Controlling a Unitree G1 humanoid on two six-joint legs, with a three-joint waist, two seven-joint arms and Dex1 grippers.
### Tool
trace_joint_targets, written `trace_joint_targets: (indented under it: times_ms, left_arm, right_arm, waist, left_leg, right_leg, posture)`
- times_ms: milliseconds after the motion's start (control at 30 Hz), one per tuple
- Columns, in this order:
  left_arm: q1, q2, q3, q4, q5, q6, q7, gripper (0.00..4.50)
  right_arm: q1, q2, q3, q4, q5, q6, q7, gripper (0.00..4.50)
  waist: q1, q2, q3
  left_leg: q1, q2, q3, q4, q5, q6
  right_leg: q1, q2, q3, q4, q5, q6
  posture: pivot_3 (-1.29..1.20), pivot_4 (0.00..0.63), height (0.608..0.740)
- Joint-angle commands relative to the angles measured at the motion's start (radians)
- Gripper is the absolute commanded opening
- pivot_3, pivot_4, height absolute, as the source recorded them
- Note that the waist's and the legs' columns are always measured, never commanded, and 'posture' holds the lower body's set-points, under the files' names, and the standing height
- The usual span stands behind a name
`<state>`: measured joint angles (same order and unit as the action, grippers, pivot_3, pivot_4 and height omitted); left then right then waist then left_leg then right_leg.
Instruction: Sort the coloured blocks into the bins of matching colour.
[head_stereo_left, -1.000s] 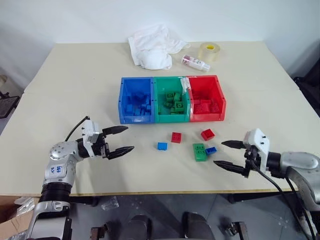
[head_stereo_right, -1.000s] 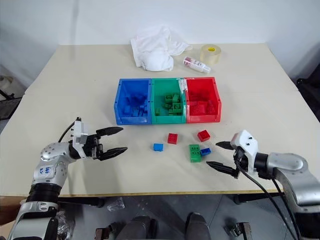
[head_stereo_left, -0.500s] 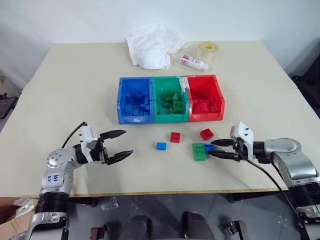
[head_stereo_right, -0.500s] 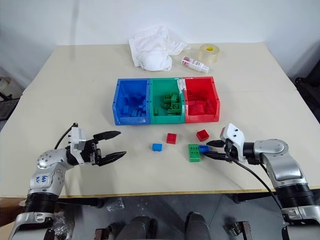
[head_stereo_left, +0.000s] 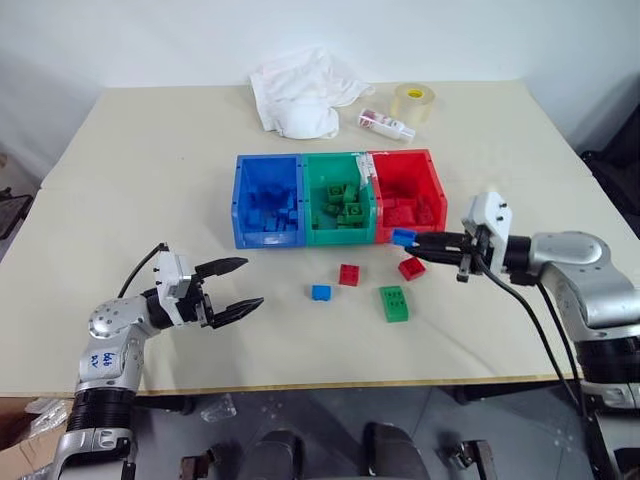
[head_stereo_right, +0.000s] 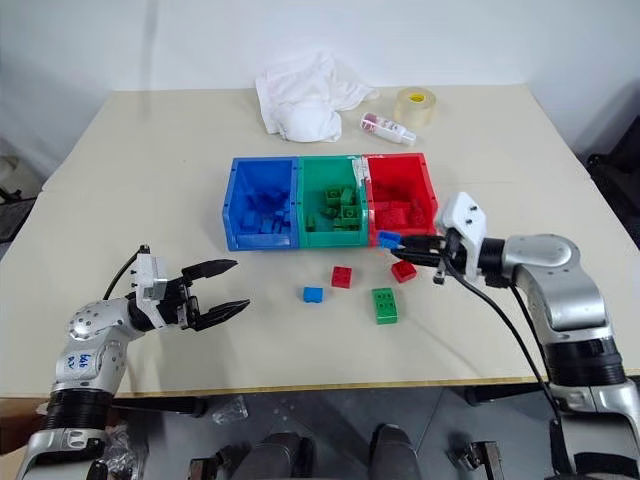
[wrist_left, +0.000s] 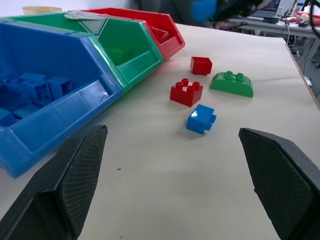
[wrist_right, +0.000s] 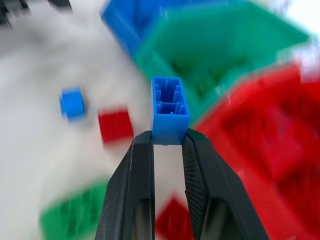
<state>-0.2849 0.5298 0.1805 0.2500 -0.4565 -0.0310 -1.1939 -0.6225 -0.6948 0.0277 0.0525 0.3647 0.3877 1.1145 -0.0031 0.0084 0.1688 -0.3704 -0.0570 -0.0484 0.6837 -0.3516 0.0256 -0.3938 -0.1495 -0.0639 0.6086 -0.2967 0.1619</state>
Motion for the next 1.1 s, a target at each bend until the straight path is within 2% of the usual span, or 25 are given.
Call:
trace_joint_targets:
  times_ms: [33,233,467,567,667,767,867,900,1100]
  left_arm:
    - [-0.010,0.001,0.009,-0.014,-0.015,-0.012,0.001,4.50]
    - [-0.010,-0.006,0.005,-0.023,-0.015,-0.016,0.006,4.50]
    - [0.009,-0.007,0.009,-0.046,-0.019,-0.017,0.017,4.50]
    - [0.020,-0.008,0.011,-0.057,-0.021,-0.018,0.025,4.50]
    - [0.027,-0.007,0.014,-0.062,-0.023,-0.019,0.029,4.50]
    - [0.031,-0.006,0.012,-0.064,-0.024,-0.018,0.031,4.50]
    - [0.030,-0.007,0.010,-0.063,-0.024,-0.016,0.029,4.50]
    - [0.029,-0.006,0.011,-0.063,-0.024,-0.015,0.028,4.50]
    - [-0.002,-0.007,-0.007,-0.022,-0.019,-0.014,0.000,4.50]
  right_arm:
    - [-0.103,0.089,0.056,0.049,-0.023,-0.045,-0.006,0.39]
    - [-0.299,0.304,0.144,0.297,-0.117,-0.170,-0.053,0.39]
    - [-0.508,0.533,0.154,0.644,-0.215,-0.341,-0.177,0.39]
    - [-0.572,0.591,0.143,0.763,-0.247,-0.416,-0.229,1.41]
    - [-0.584,0.605,0.135,0.788,-0.247,-0.446,-0.222,2.33]
    - [-0.566,0.594,0.128,0.756,-0.237,-0.451,-0.192,3.31]
    - [-0.500,0.550,0.123,0.637,-0.206,-0.417,-0.123,4.33]
    - [-0.487,0.543,0.122,0.612,-0.201,-0.407,-0.113,4.47]
    - [-0.203,0.353,0.074,0.205,-0.069,-0.278,0.035,4.47]
  waist:
    - [-0.001,0.000,0.000]
    - [-0.017,0.000,0.000]
    - [-0.042,0.000,0.000]
    - [-0.054,0.001,0.000]
    - [-0.055,0.001,0.000]
    - [-0.056,0.001,0.001]
    - [-0.055,0.001,0.001]
    - [-0.054,0.001,0.001]
    - [-0.046,0.001,0.001]
  left_leg:
    - [0.000,0.000,0.000,0.000,0.000,0.000]
    - [0.000,-0.001,-0.001,-0.001,0.000,0.000]
    - [0.000,-0.001,-0.003,-0.002,0.000,-0.001]
    - [0.000,-0.001,-0.005,-0.002,0.000,-0.001]
    - [0.000,-0.001,-0.007,-0.002,0.000,-0.001]
    - [0.000,-0.002,-0.008,-0.002,0.000,-0.001]
    - [0.000,-0.001,-0.008,-0.002,0.000,-0.001]
    - [0.000,-0.002,-0.008,-0.002,-0.001,-0.001]
    - [-0.001,-0.003,-0.010,-0.001,-0.001,-0.001]
  right_leg:
    - [0.000,0.000,0.000,0.000,0.000,0.000]
    - [-0.002,0.000,0.000,0.003,0.000,0.000]
    - [-0.005,0.000,-0.001,0.009,0.000,0.000]
    - [-0.006,0.000,-0.001,0.012,0.000,-0.001]
    - [-0.006,0.000,-0.001,0.013,0.000,-0.001]
    - [-0.006,0.000,-0.001,0.013,0.000,-0.001]
    - [-0.006,0.000,-0.001,0.013,0.000,-0.001]
    - [-0.006,0.000,-0.001,0.013,0.000,-0.001]
    - [-0.004,0.000,-0.001,0.012,0.000,-0.001]
  posture:
    - [0.00,0.150,0.740]
    - [0.00,0.150,0.740]
    - [0.00,0.150,0.740]
    - [0.00,0.150,0.740]
    - [0.00,0.150,0.740]
    - [0.00,0.150,0.740]
    - [0.00,0.150,0.740]
    - [0.00,0.150,0.740]
    - [0.00,0.150,0.740]
